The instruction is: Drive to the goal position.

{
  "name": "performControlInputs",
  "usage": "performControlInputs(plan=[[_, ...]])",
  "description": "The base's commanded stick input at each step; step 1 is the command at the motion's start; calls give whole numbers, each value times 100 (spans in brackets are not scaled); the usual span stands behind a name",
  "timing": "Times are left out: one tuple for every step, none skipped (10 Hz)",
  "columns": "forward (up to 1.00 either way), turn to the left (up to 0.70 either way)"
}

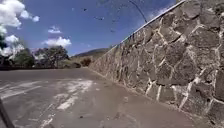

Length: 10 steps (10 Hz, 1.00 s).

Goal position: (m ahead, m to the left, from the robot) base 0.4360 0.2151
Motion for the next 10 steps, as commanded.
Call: performControlInputs(plan=[[0,18],[0,51],[0,70],[0,70],[0,60],[0,30],[0,0],[0,0],[0,0],[0,0]])
